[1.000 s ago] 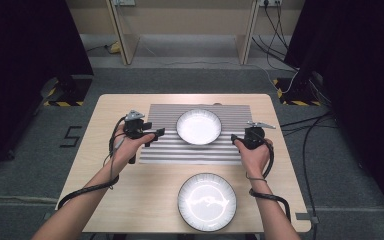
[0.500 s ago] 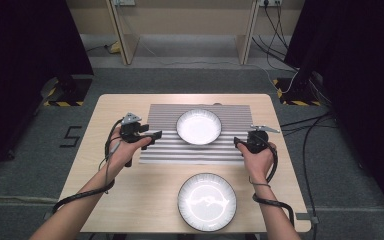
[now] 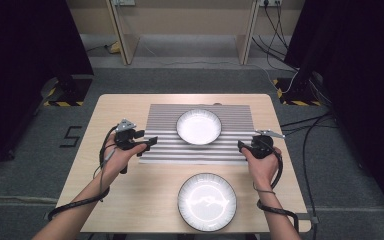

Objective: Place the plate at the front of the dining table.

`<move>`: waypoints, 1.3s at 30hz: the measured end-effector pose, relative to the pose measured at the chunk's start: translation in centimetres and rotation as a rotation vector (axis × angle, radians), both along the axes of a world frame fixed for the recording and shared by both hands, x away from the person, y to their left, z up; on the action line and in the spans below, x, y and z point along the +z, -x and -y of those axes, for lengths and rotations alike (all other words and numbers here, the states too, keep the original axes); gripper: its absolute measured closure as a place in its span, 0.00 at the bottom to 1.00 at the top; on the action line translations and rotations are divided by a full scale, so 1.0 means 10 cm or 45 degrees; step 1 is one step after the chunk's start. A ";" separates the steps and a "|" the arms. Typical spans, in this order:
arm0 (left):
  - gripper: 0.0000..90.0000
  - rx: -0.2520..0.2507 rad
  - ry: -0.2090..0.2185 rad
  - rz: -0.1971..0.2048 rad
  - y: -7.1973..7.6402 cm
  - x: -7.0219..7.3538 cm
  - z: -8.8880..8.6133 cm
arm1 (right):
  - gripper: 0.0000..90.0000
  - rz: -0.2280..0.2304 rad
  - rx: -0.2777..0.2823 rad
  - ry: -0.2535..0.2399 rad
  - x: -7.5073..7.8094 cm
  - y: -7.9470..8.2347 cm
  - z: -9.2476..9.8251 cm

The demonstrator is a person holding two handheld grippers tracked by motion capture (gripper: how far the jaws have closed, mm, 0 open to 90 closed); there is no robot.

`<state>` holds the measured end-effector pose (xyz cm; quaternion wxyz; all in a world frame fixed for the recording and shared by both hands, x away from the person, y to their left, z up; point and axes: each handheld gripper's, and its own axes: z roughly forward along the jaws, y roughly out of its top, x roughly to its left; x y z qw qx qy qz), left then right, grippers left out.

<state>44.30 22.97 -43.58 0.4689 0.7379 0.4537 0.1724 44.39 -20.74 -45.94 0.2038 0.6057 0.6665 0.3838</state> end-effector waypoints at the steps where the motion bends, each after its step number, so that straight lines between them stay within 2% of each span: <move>1: 0.36 0.002 0.004 0.002 0.02 0.00 -0.02 | 0.47 -0.001 0.000 0.003 0.00 0.02 0.01; 27: 0.36 0.034 0.030 0.008 0.26 -0.09 -0.23 | 0.47 0.022 -0.023 0.008 -0.02 0.30 0.15; 39: 0.36 0.053 0.031 0.005 0.36 -0.15 -0.31 | 0.47 0.023 -0.054 0.005 -0.07 0.48 0.28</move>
